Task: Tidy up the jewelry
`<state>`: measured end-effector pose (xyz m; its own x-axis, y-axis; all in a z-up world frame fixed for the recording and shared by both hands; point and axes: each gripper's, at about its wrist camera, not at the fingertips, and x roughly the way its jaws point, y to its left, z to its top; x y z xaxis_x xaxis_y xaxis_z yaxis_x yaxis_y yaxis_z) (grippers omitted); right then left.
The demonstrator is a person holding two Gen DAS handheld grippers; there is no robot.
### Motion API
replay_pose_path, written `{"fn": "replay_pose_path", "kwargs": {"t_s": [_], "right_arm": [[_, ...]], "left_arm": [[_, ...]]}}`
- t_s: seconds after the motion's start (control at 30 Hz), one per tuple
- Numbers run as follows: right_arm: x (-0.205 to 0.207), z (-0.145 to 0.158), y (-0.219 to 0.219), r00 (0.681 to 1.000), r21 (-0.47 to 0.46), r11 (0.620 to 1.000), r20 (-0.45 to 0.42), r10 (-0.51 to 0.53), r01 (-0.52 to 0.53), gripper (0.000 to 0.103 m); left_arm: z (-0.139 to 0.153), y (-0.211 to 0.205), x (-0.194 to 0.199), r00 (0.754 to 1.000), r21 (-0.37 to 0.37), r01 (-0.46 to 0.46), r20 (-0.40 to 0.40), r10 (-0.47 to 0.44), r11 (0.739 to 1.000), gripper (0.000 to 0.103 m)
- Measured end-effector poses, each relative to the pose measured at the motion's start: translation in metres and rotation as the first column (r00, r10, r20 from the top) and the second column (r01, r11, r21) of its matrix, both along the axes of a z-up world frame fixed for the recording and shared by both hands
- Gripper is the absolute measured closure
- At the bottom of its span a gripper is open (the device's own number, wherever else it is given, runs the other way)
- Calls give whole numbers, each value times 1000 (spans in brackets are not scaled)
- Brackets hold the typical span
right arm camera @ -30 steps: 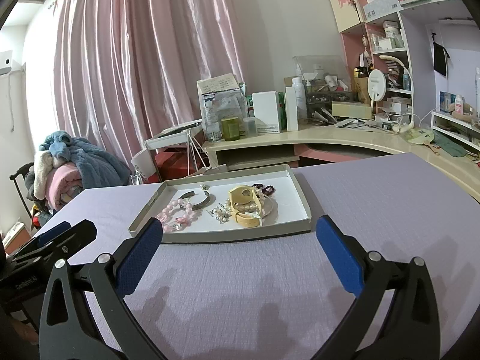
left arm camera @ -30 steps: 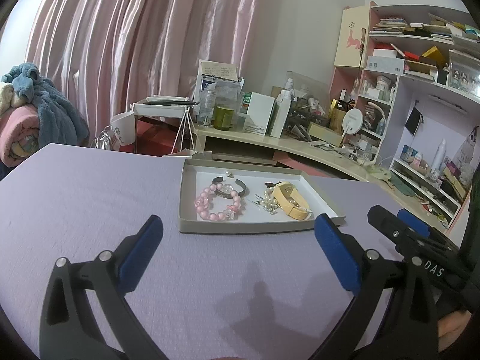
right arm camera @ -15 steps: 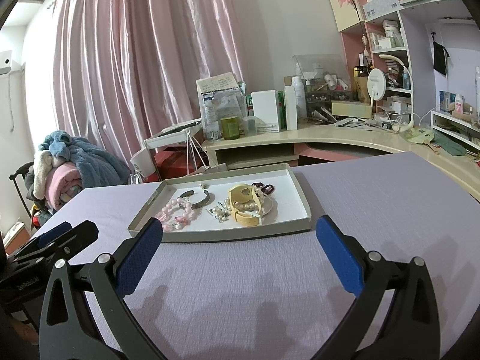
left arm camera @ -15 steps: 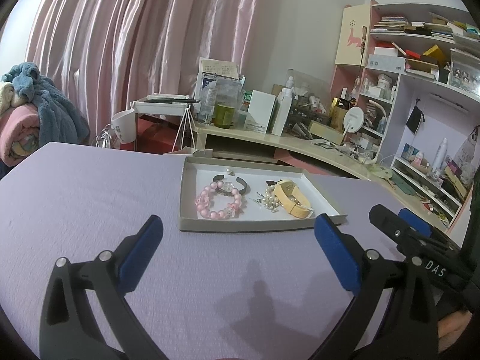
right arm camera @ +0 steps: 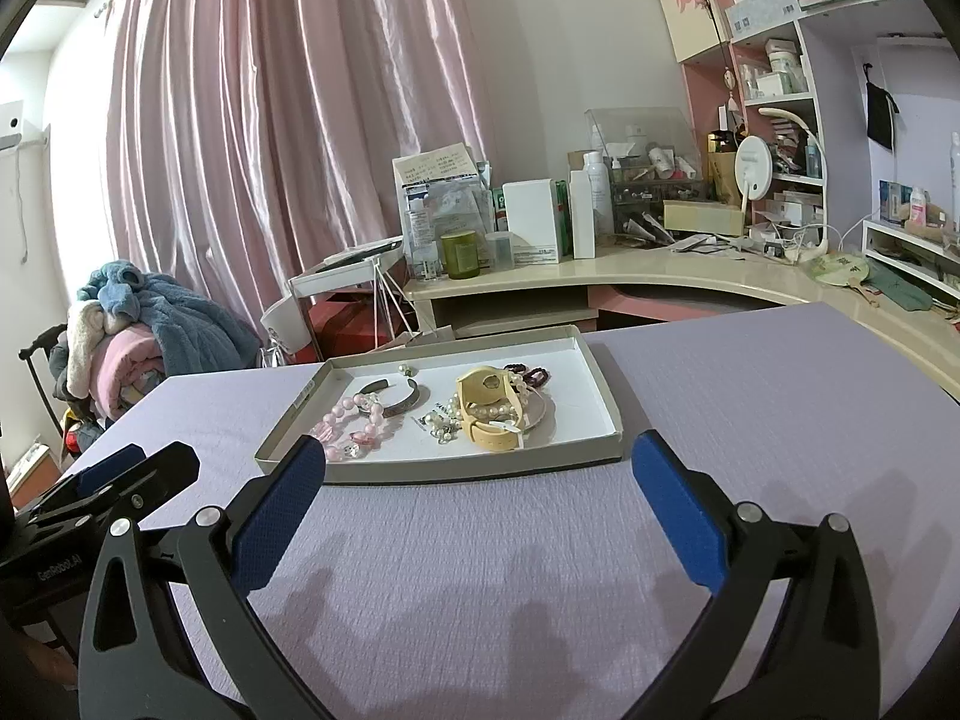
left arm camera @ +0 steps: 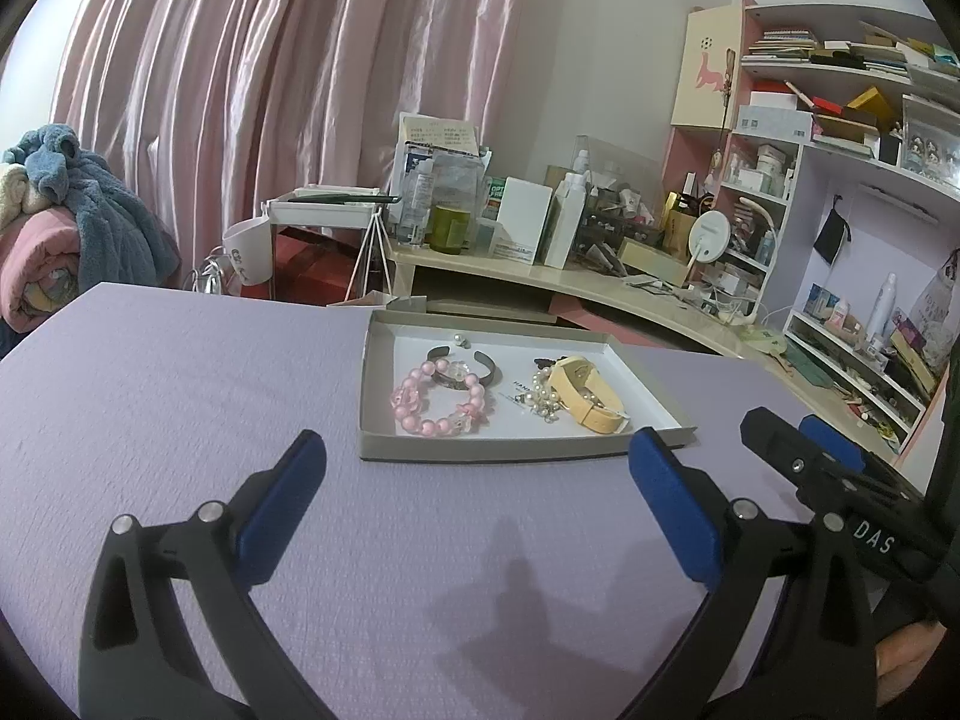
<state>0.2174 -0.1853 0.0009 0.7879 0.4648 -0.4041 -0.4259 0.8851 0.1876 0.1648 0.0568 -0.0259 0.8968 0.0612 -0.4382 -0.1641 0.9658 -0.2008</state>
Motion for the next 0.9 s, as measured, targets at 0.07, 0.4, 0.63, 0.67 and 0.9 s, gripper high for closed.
{"fn": "replay_pose_path", "kwargs": {"t_s": [0.07, 0.4, 0.63, 0.67, 0.9], "right_arm": [[0, 0, -1, 1000, 1, 1000, 0, 0, 0, 1], [0, 0, 0, 1000, 1, 1000, 0, 1, -1, 1], [0, 0, 0, 1000, 1, 1000, 0, -1, 1, 1], [0, 0, 1, 1000, 1, 1000, 0, -1, 1, 1], [0, 0, 0, 1000, 1, 1000, 0, 0, 0, 1]], "left_arm": [[-1, 1, 0, 1000, 0, 1, 0, -1, 1000, 2], [-3, 2, -2, 1000, 2, 2, -1, -2, 1000, 2], [-6, 2, -2, 1000, 13, 6, -1, -6, 1000, 2], [-7, 2, -2, 1000, 13, 4, -3, -4, 1000, 2], [-7, 3, -4, 1000, 9, 2, -6, -2, 1000, 2]]}}
